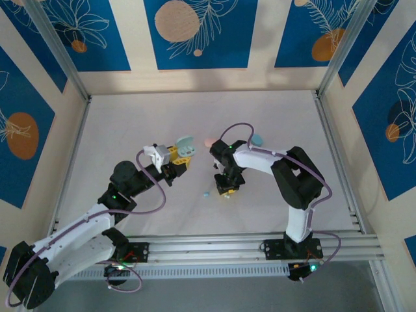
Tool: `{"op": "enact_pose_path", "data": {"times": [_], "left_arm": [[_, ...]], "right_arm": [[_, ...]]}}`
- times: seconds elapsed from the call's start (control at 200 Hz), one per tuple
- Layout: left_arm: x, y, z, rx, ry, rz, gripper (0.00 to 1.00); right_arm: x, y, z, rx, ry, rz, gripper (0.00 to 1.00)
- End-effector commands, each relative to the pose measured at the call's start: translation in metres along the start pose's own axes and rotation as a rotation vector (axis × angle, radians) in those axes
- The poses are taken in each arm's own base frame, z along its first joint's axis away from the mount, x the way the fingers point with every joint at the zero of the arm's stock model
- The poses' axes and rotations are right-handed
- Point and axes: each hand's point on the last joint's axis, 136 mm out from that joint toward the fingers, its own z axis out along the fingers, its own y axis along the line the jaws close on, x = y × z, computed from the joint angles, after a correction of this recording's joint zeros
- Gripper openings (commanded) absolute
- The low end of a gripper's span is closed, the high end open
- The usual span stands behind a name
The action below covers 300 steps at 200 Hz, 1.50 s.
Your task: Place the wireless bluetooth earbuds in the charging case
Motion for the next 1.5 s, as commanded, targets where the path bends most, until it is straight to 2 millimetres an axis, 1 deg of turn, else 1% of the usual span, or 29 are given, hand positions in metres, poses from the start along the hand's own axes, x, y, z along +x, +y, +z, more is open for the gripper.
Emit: {"op": "enact_pose_path", "data": {"times": [0.0,0.125,0.19,0.285,0.4,0.58,0.75,0.845,0.9,1.005,1.065,1.156,1.301,1.496], "left_arm": [[-0.016,-0.003,-0.001,0.013,-0.048,0.017,0.3],[-0.015,-0.003,0.0,0.015,-0.046,0.016,0.3],[-0.015,-0.003,0.001,0.015,-0.045,0.016,0.3],[-0.013,-0.003,0.001,0.016,-0.04,0.016,0.3],[-0.008,-0.002,0.004,0.016,-0.026,0.015,0.3],[0.003,-0.002,0.011,0.032,0.005,0.014,0.3],[0.014,-0.007,0.022,0.084,0.032,0.018,0.3],[0.019,-0.013,0.028,0.135,0.041,0.038,0.31],[0.021,-0.015,0.031,0.149,0.032,0.045,0.31],[0.02,-0.017,0.036,0.171,0.013,0.056,0.3],[0.019,-0.02,0.038,0.188,0.004,0.058,0.3],[0.018,-0.023,0.04,0.211,-0.008,0.062,0.3],[0.018,-0.027,0.04,0.23,-0.008,0.06,0.3],[0.016,-0.027,0.04,0.229,-0.01,0.061,0.31]], "right_arm": [[0.003,0.002,0.001,0.017,0.025,0.013,0.23],[0.003,0.002,-0.004,0.023,0.017,0.015,0.21],[0.003,0.003,-0.01,0.019,0.002,0.015,0.2],[-0.001,0.009,-0.029,-0.021,-0.06,0.017,0.19],[-0.008,0.02,-0.065,-0.142,-0.159,0.032,0.19],[-0.011,0.038,-0.133,-0.389,-0.297,0.038,0.19],[-0.005,0.057,-0.2,-0.615,-0.411,0.009,0.19],[0.001,0.068,-0.237,-0.711,-0.479,-0.03,0.18],[0.004,0.076,-0.255,-0.763,-0.51,-0.057,0.19],[0.008,0.091,-0.28,-0.851,-0.539,-0.103,0.19],[0.008,0.097,-0.288,-0.872,-0.552,-0.118,0.19],[0.005,0.106,-0.292,-0.888,-0.561,-0.13,0.19],[-0.001,0.12,-0.29,-0.907,-0.56,-0.143,0.2],[-0.009,0.126,-0.283,-0.893,-0.559,-0.136,0.2]]}}
